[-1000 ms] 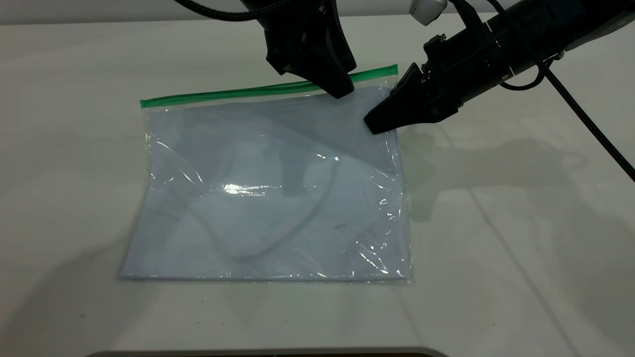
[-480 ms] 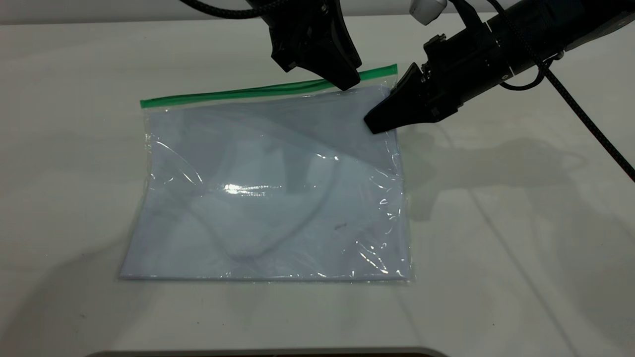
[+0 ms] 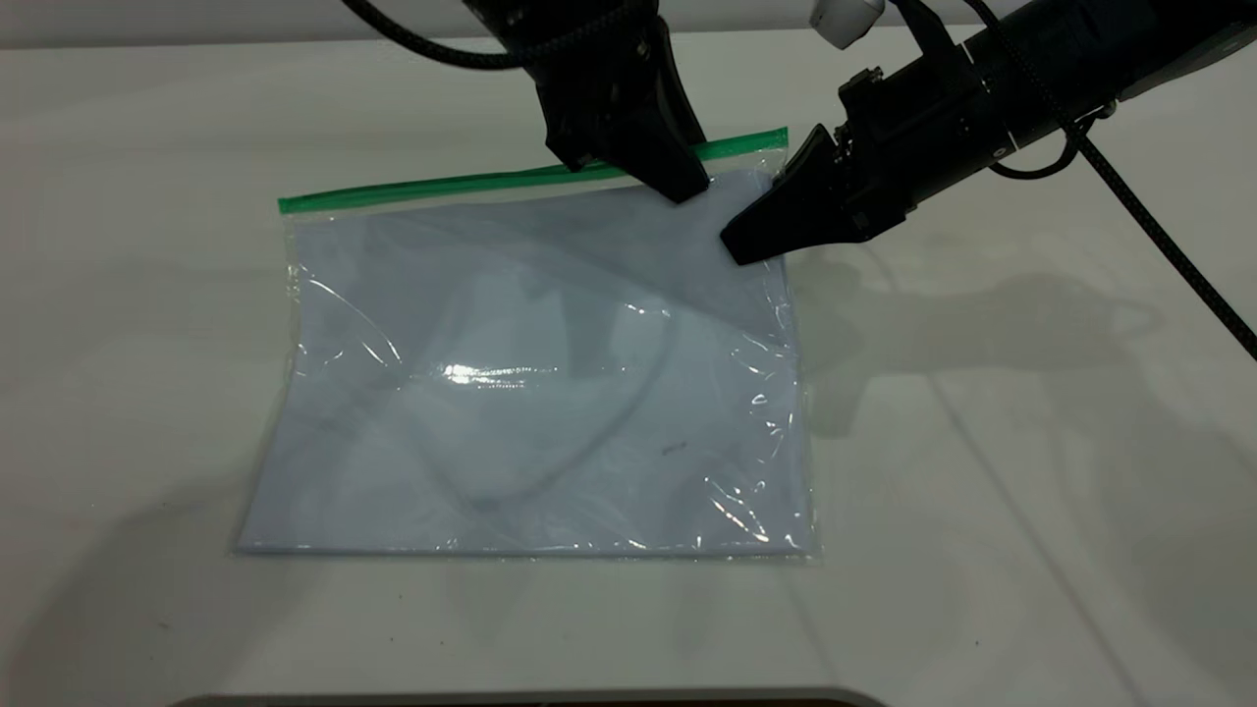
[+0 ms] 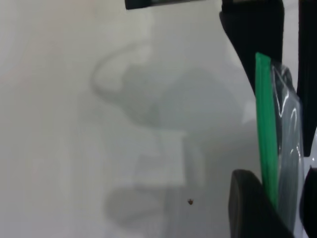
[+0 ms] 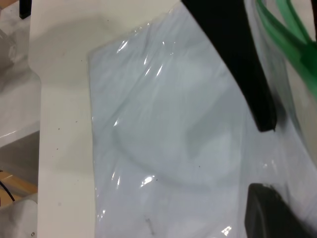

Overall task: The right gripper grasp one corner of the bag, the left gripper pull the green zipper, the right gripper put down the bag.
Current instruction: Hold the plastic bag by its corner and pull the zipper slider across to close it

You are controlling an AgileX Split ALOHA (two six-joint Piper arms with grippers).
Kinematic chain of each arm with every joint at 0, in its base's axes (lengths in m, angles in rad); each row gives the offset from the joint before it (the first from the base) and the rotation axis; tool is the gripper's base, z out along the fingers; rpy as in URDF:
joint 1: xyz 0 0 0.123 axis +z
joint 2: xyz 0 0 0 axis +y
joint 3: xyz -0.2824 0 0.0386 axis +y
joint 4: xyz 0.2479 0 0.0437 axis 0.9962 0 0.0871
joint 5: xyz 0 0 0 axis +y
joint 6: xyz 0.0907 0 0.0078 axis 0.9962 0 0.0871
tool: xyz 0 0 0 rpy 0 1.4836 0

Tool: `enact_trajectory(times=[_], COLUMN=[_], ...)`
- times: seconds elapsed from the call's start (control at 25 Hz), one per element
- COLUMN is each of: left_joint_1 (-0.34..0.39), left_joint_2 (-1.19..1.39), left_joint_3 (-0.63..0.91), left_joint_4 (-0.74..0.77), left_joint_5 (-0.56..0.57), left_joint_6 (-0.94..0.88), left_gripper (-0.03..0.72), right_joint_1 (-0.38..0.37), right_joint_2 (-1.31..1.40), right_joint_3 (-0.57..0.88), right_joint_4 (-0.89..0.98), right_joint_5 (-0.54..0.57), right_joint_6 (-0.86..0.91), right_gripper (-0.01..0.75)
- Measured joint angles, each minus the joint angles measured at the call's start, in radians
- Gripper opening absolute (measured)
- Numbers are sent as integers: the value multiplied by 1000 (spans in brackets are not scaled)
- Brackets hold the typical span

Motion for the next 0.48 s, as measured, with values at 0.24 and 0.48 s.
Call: enact_trajectory(times=[0.24, 0.48], left_joint_1=[0, 0], left_joint_2=[0, 0], left_joint_3=[0, -8], left_joint_4=[-28, -43], left_joint_5=[0, 4], left_joint_6=[22, 41], left_gripper=[274, 125], right_joint_1=[0, 0], right_joint_2=[0, 0], right_joint_3=[0, 0], right_joint_4=[0, 7], right_joint_5=[0, -3], right_joint_6=[0, 0], right_gripper=[35, 35])
